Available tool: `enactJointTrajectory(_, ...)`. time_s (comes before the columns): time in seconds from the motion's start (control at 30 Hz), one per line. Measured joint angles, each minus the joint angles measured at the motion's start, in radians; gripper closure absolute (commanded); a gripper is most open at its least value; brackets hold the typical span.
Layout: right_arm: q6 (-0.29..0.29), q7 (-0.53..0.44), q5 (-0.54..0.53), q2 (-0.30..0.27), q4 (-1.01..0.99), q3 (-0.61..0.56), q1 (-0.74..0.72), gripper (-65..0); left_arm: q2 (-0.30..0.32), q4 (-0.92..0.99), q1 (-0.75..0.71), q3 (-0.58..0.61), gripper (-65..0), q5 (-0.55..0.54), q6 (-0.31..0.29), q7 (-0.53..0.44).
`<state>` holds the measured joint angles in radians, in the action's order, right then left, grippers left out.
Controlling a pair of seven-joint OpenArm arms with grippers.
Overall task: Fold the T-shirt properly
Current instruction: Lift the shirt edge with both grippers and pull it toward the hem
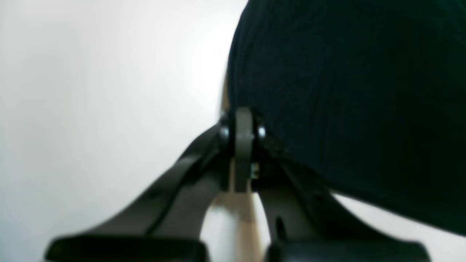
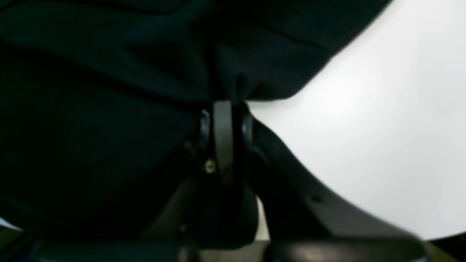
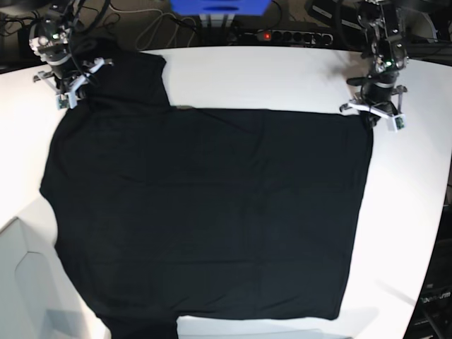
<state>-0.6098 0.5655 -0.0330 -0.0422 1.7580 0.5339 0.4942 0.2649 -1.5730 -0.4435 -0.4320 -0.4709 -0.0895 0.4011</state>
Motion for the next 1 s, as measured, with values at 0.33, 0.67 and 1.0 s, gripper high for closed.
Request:
enactJointTrajectory(0.33, -0.004, 0.066, 0.043, 0.037, 0.188, 0.002, 0.027, 0.0, -0.013, -0.122, -0.033, -0.061, 0.0, -0.005, -0.001, 0.006)
enactJointTrajectory(0.67, -0.003, 0.066, 0.043, 0.036, 0.229, 0.002, -0.023, 0.0, -0.024, -0.168, -0.006, -0.153, 0.0, -0.006, -0.005, 0.093)
enactJointTrajectory(1.0, -0.003, 0.069, 0.051, 0.031, 0.222, 0.002, -0.169, 0.0, -0.024, -0.161, 0.092, -0.151, 0.0, -0.005, -0.004, 0.09)
